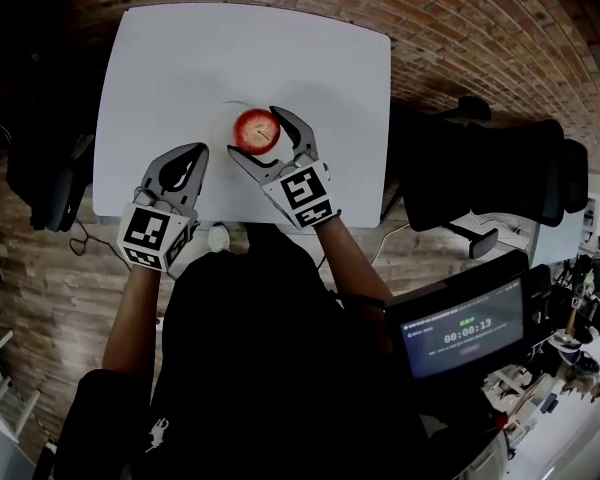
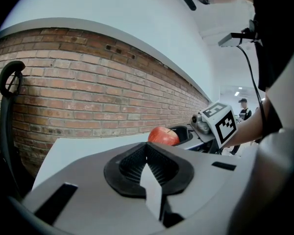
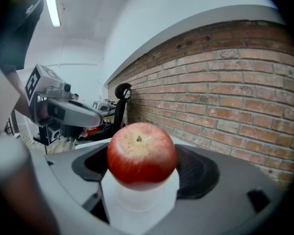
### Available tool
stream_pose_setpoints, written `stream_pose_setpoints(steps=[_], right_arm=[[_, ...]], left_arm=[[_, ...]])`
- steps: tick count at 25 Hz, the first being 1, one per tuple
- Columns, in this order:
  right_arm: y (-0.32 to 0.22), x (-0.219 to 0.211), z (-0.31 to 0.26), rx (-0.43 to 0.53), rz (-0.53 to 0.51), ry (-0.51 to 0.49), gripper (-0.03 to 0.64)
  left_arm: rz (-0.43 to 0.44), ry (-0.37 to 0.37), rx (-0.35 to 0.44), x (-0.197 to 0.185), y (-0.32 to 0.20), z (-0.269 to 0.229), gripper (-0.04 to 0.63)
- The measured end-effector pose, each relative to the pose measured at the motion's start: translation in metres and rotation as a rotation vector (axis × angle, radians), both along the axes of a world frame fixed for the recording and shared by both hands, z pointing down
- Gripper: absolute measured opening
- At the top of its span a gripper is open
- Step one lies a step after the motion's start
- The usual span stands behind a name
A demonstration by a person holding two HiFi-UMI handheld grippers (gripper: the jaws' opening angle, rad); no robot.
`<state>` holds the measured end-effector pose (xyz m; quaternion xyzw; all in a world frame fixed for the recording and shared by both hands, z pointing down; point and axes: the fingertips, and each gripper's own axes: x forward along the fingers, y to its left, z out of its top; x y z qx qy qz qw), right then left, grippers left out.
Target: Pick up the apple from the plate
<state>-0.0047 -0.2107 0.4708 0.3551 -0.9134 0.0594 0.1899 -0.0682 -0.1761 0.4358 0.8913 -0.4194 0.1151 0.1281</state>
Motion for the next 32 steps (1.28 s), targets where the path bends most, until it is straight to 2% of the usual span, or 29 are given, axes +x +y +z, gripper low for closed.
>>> stream_pose_setpoints(steps=[14,21,32], right_arm=[[0.023,0.029,-0.055,0.092,0.104,-0.031,0.4],[0.031,0.034,-0.093,0.137,0.14,-0.098,0.4],[0.029,0.039,-0.104,0.164,0.153,-0.096,0.4]], left_arm=[[0.056,0.014,0.081,0.017,0.015,-0.04,0.005],[0.084,0.019,0.114,0.023,0.02,-0.057,0.005],[0.069,0.032,0.13,0.016,0.017,-0.063,0.005]])
